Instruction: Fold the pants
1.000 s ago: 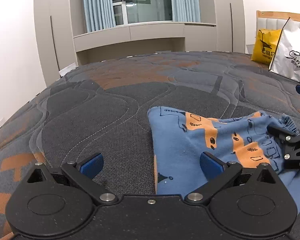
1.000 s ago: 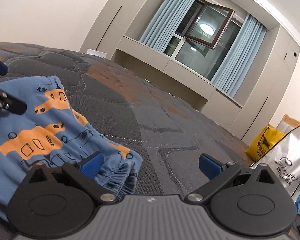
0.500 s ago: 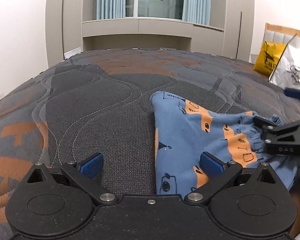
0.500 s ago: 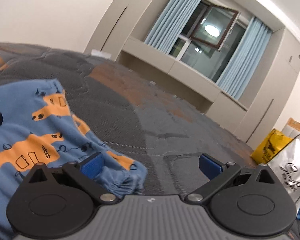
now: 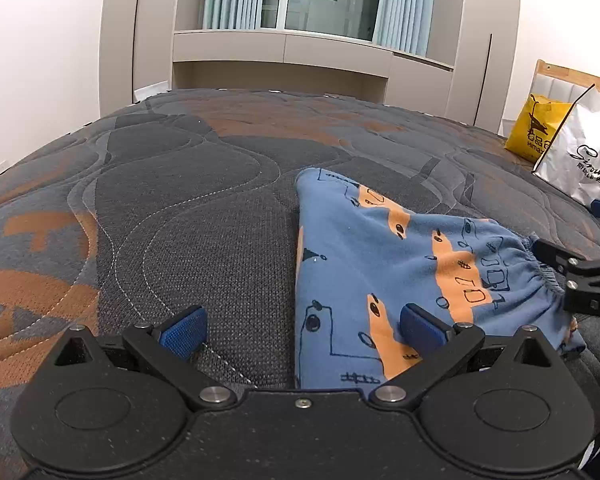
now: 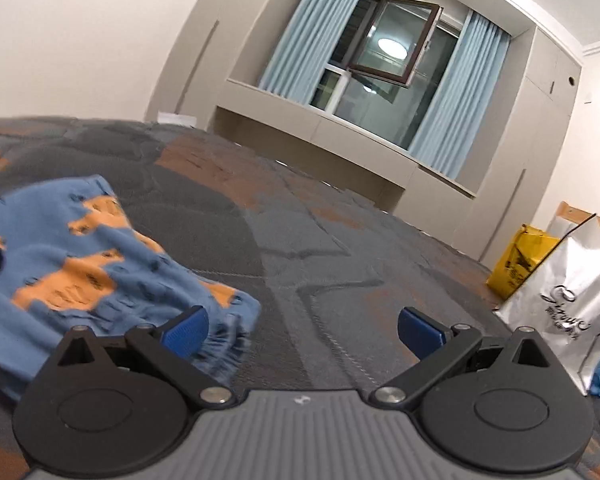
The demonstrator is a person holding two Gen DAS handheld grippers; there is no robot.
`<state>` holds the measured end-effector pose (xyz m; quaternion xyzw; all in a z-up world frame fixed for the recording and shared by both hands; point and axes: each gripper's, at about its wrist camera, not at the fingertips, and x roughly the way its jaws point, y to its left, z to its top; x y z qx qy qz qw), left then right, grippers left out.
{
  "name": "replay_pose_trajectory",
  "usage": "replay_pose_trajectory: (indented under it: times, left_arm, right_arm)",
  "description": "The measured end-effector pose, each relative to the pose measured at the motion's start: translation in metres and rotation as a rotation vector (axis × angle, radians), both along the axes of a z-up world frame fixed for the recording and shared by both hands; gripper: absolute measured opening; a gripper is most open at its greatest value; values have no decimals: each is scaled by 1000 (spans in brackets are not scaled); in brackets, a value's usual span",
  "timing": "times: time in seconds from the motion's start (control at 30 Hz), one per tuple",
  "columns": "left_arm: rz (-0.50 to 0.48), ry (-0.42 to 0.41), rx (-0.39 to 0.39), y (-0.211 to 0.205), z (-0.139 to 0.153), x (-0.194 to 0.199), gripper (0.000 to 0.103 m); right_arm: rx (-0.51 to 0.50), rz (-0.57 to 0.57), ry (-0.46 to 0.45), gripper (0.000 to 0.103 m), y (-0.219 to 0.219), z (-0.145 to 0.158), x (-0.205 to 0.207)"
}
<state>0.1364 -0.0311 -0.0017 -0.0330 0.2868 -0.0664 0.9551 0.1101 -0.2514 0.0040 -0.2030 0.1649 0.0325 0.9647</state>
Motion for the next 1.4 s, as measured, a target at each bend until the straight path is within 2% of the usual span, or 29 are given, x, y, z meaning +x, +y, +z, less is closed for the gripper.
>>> replay_pose_trajectory:
  times: [0.23,0.33,0.5,0.7,0.77,0.83,0.9,1.03,1.1,1.2,1.4]
  left_arm:
    - [0,10,-14,-1,-1,-6,102]
    - [3,10,-19,0,-2,-9,102]
    - [3,10,-20,0,-3,-10,102]
    - [3,5,-28,1,-4,-16,102]
    - [0,-3,-44,3,-4,-20,102]
    - [-18,-16,-95,8,-2,-23,102]
    - [-26,-28,-139,12,2,-24,102]
    - [-27,-49,-182,12,10,-19,102]
    - [-29,-40,-182,8,10,-13,102]
    - [-37,-23,-185,2,10,-4,102]
    - [-31,12,-196,-4,4,11,102]
  right_arm:
    - [62,87,66,103,8,-1,-31]
    - [64,75,82,103,10,-9,-39]
    - [146,51,98,103,3,-13,-45]
    - [178,32,87,103,1,-18,-51]
    - [189,31,85,103,0,-18,-53]
    - [207,47,91,103,-4,-17,-55]
    - [258,105,118,103,-11,-12,-54]
    - [458,203,165,103,-38,3,-46]
    - [538,216,175,103,-50,9,-37]
    - [593,205,214,103,-58,11,-18]
    - [734,172,352,103,-67,-4,19]
